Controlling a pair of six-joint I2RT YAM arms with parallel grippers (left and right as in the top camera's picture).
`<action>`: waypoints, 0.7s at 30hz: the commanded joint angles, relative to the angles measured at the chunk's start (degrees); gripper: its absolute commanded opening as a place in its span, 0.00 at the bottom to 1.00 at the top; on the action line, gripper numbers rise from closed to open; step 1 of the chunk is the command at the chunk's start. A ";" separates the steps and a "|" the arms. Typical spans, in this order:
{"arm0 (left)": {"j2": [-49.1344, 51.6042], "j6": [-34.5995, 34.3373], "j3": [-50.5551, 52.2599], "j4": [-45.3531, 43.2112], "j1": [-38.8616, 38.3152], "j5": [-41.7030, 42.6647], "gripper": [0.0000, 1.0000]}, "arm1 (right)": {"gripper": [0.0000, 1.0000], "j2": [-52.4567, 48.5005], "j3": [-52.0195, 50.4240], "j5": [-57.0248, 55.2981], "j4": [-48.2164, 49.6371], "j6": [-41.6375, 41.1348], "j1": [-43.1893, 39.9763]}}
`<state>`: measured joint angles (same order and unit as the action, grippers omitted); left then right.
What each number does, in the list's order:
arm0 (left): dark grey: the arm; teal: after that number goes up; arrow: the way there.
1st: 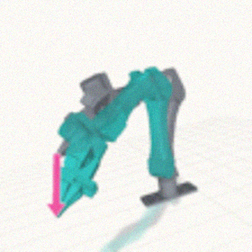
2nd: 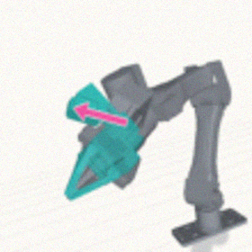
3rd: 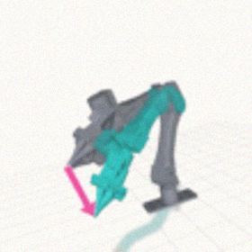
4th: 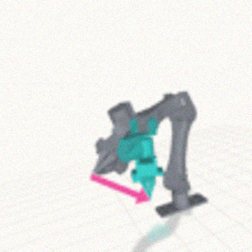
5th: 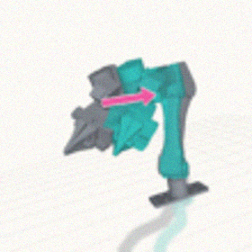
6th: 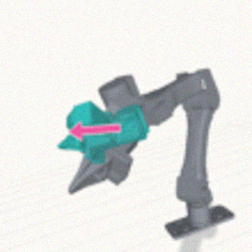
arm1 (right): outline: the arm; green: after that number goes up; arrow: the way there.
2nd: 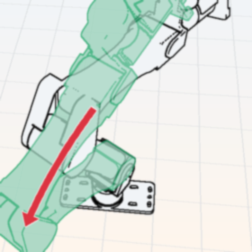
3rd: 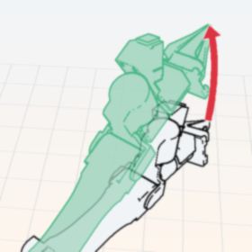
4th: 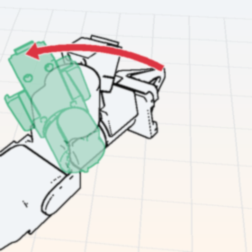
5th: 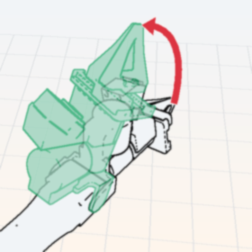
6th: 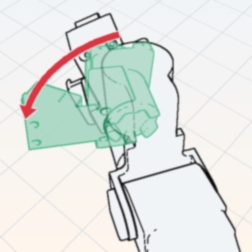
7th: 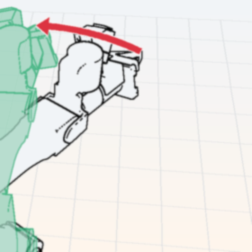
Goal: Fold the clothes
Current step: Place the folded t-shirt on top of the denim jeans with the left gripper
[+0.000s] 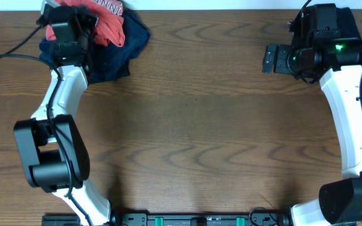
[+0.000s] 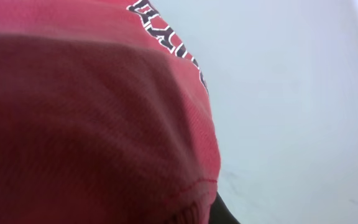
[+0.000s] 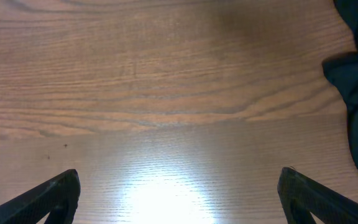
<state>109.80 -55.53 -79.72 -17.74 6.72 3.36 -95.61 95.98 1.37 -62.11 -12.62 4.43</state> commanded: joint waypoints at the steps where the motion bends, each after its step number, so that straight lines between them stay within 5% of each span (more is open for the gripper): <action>1: 1.25 -2.43 -1.42 1.07 1.03 -0.85 0.06 | 0.99 -0.11 -0.11 0.42 0.04 -0.68 0.26; 8: 1.29 4.48 -1.40 15.93 2.71 -1.01 0.76 | 0.99 -0.13 -0.11 0.42 0.83 -0.63 0.26; 11: -0.39 9.73 -1.40 20.59 3.54 -0.81 0.94 | 0.99 -0.13 -0.11 0.42 1.27 -0.63 0.26; 21: -13.66 31.56 -1.40 37.03 3.82 -0.83 0.99 | 0.97 0.02 -0.07 0.44 2.47 1.14 0.42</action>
<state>102.15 -34.89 -79.90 16.75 10.31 2.72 -95.61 95.88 1.56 -60.12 -12.58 4.43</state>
